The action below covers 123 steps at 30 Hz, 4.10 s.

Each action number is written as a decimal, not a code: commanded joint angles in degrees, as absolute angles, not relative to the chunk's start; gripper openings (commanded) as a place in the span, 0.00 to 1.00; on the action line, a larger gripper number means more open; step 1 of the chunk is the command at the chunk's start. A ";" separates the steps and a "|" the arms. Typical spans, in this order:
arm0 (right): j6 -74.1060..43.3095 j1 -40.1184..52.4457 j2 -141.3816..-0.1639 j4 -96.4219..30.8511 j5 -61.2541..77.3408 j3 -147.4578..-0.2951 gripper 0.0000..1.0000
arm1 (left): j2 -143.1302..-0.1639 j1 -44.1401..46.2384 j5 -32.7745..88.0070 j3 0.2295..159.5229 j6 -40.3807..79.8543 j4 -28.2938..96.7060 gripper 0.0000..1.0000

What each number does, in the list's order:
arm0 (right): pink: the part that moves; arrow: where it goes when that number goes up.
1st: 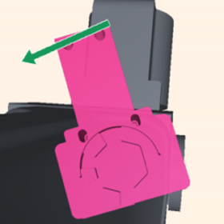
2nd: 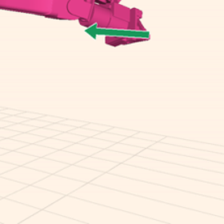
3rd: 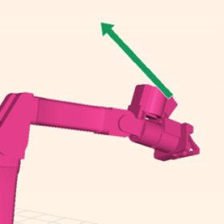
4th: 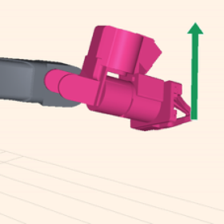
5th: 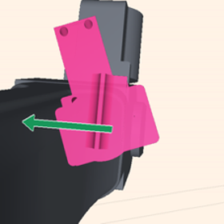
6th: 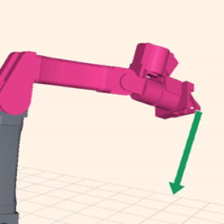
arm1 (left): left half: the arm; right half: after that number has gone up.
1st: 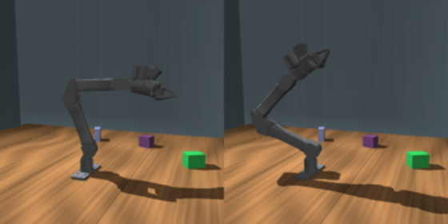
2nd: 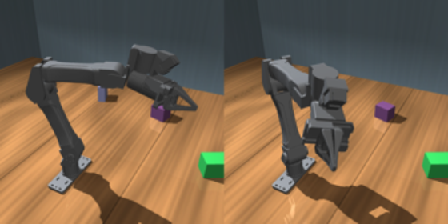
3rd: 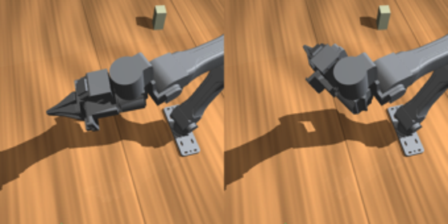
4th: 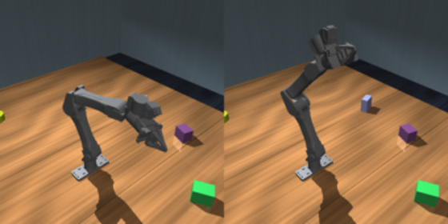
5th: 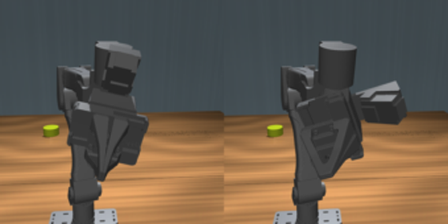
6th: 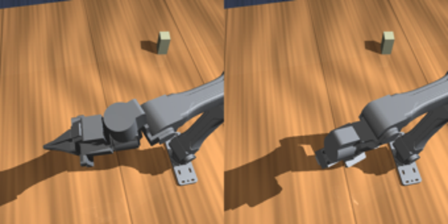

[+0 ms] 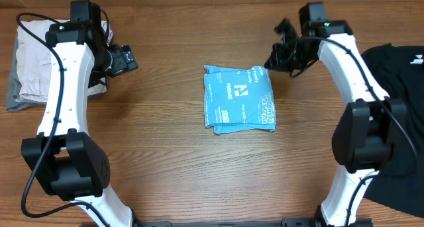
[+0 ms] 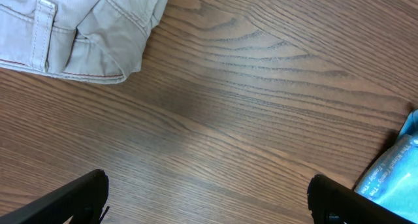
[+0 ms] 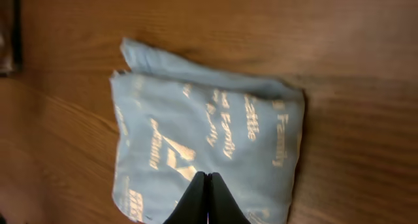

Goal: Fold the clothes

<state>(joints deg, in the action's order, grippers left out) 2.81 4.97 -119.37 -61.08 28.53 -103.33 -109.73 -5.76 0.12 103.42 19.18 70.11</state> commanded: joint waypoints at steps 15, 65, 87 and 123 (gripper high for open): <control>0.58 5.08 -124.77 -41.06 25.10 -89.43 0.11 | -109.38 -5.98 -0.62 103.20 19.33 70.04 1.00; -3.25 -15.51 -116.01 -70.17 20.16 -118.89 1.00 | -110.72 17.56 11.29 101.71 19.44 62.74 1.00; -3.25 -15.51 -116.01 -70.17 20.16 -118.89 1.00 | -126.21 32.51 1.06 97.78 29.87 64.71 1.00; -3.25 -15.51 -116.01 -70.17 20.16 -118.89 1.00 | -126.26 32.53 3.84 88.51 31.11 53.71 0.27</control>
